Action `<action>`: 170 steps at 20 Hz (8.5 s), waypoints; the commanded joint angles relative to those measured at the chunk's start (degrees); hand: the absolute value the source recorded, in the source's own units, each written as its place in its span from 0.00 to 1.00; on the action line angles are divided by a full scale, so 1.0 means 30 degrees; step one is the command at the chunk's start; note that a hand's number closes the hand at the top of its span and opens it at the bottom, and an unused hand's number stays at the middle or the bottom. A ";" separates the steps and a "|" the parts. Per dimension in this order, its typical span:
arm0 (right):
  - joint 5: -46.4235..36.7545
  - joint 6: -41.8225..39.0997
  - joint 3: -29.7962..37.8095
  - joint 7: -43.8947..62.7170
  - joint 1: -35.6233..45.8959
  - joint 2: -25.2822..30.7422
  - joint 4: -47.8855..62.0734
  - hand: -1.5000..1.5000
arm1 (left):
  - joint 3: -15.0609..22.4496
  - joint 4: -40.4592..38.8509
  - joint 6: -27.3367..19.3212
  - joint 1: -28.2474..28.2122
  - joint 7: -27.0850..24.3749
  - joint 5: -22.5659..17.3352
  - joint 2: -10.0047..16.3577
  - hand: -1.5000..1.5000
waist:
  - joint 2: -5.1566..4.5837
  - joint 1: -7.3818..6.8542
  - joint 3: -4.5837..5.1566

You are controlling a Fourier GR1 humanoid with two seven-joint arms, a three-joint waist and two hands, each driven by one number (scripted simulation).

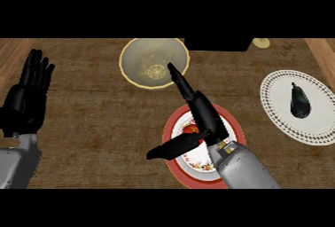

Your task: Pick the tomato from the plate and place it in the bowl

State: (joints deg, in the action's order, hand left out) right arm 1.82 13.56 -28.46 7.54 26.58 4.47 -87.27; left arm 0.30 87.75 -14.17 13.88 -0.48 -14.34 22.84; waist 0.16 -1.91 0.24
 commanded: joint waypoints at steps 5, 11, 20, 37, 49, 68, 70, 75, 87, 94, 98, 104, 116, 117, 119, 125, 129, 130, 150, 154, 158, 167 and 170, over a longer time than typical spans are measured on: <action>-0.5134 0.0625 -0.3593 0.3665 -0.0151 0.0403 -0.3327 0.00 | -0.1629 0.0240 0.1549 -0.0298 0.0320 -0.0877 0.1217 0.50 | 0.0056 0.0642 -0.0070; -0.5406 -0.3621 -0.2082 1.0475 0.2618 0.3657 -0.6092 0.00 | -0.1948 -0.0815 0.2153 -0.0636 -0.0775 -0.1021 0.1088 0.50 | 0.0110 0.0852 -0.0038; 0.1141 -1.2524 -0.0765 1.6216 0.6203 0.6102 -0.5557 0.00 | -0.1596 -0.1151 0.2097 -0.0197 -0.0994 -0.0534 0.0674 0.50 | 0.0000 0.0695 -0.0043; 0.1424 -1.5705 -0.1312 1.6177 0.5628 0.5589 -0.2919 0.00 | -0.2551 -0.0799 0.2515 -0.0071 -0.0421 -0.0351 0.0257 0.50 | -0.0032 0.0551 -0.0074; -0.4102 -1.5624 -0.1952 1.1343 0.2141 0.4644 0.0209 0.00 | -0.2775 -0.0612 0.2495 0.0051 -0.0103 0.0597 -0.0173 0.50 | -0.0065 0.0525 -0.0086; -0.9886 -1.6163 -0.0557 0.7653 0.1242 0.0490 0.3393 0.00 | -0.3736 -0.0433 0.4155 -0.0932 -0.0754 0.0987 -0.1032 0.50 | -0.0042 0.0532 -0.0077; -1.0709 -1.6386 0.0080 0.5646 0.0909 0.1235 0.4435 0.00 | -0.3900 -0.0227 0.3715 -0.0457 -0.0365 0.1386 -0.1087 0.50 | -0.0050 0.0550 -0.0081; -1.1949 -1.6127 0.0189 0.4831 -0.0220 0.0898 0.4432 0.00 | -0.3541 -0.0118 0.3162 0.0097 0.0196 0.2012 -0.1702 0.50 | -0.0043 0.0601 -0.0082; -1.4686 -1.5780 0.1571 0.3965 0.1110 -0.0771 0.8466 0.00 | -0.4500 -0.1991 0.4244 0.0603 -0.0821 0.2034 -0.1613 0.50 | -0.0072 0.0588 -0.0078; -1.6637 -1.2443 0.1659 -0.0114 0.0683 -0.0313 0.9759 1.00 | -0.4422 0.0181 0.4278 -0.0213 0.0612 0.2027 -0.1639 0.50 | -0.0065 0.0519 -0.0084; -1.6651 -1.3860 0.2224 -0.0175 0.0405 0.0108 0.7892 1.00 | -0.4571 -0.2330 0.4372 0.1003 -0.1001 0.2466 -0.1800 0.50 | -0.0057 0.0664 -0.0078; -1.7149 -1.1285 0.6445 -0.2552 0.2192 0.7524 1.1128 1.00 | -0.4185 -0.0414 0.4144 0.0200 -0.0093 0.2317 -0.2094 0.50 | -0.0244 0.0532 -0.0121; -1.8051 -0.5894 0.9774 -0.6336 0.6586 1.1329 1.8040 1.00 | -0.4405 -0.1977 0.5021 0.0936 -0.0615 0.2038 -0.1742 0.50 | -0.0270 0.0105 -0.0099; -1.7790 -0.5806 0.9964 -0.6949 0.5481 1.1853 1.7067 1.00 | -0.4389 -0.0358 0.4617 -0.0421 -0.0484 0.2195 -0.1995 0.50 | -0.0099 0.0313 -0.0091; -1.7177 -0.6148 1.0409 -0.7893 0.6112 1.2030 1.6549 1.00 | -0.4143 -0.1320 0.4223 0.0418 -0.0363 0.2579 -0.2231 0.50 | -0.0096 0.0506 -0.0084; -1.4917 -0.8665 1.1503 -0.9296 0.7718 1.2075 1.3798 1.00 | -0.4836 -0.1122 0.4537 0.0592 0.0423 0.2035 -0.1497 0.50 | 0.0042 0.0685 -0.0068; -1.3321 -1.0195 1.2217 -0.8187 0.8978 1.0860 1.2337 1.00 | -0.4781 -0.0632 0.4836 -0.0682 -0.0619 0.2037 -0.1835 0.50 | 0.0083 0.0562 -0.0062; -1.2739 -1.0591 1.2460 -0.7755 0.8739 1.0276 1.1992 1.00 | -0.4726 -0.1472 0.4220 0.0899 0.0058 0.2419 -0.1677 0.50 | 0.0044 0.0797 -0.0067; -1.1683 -1.2649 1.0472 0.0776 1.5061 0.3056 1.2356 1.00 | -0.4246 -0.0357 0.4361 -0.0307 -0.0624 0.2685 -0.2465 0.50 | -0.0108 0.0249 -0.0068; -1.2075 -1.1602 0.9982 0.1526 1.5511 0.0969 1.3657 1.00 | -0.4582 -0.1351 0.4886 0.0404 -0.0310 0.2388 -0.1896 0.50 | -0.0144 0.0294 -0.0063; -1.2877 -0.9963 1.0104 0.0261 1.6578 0.0492 1.6948 1.00 | -0.4370 -0.0740 0.4858 0.0562 0.0251 0.2269 -0.2057 0.50 | -0.0214 0.0046 -0.0068; -1.5521 -0.4381 0.9123 -0.0243 1.5213 -0.1075 2.1766 1.00 | -0.4492 -0.1014 0.5154 0.0413 -0.0849 0.2366 -0.1993 0.50 | -0.0446 -0.0346 -0.0058; -1.4274 -0.3288 0.9499 0.0907 1.5377 -0.1471 2.2839 0.00 | -0.4368 -0.0847 0.4751 0.1467 0.0225 0.2429 -0.1945 0.50 | -0.0439 -0.0539 -0.0068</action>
State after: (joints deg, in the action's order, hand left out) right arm -42.23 -1.40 -0.57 9.72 74.23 0.95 -23.60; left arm -12.32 85.23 0.16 16.92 -0.55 -6.78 16.44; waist -0.97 -2.96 0.05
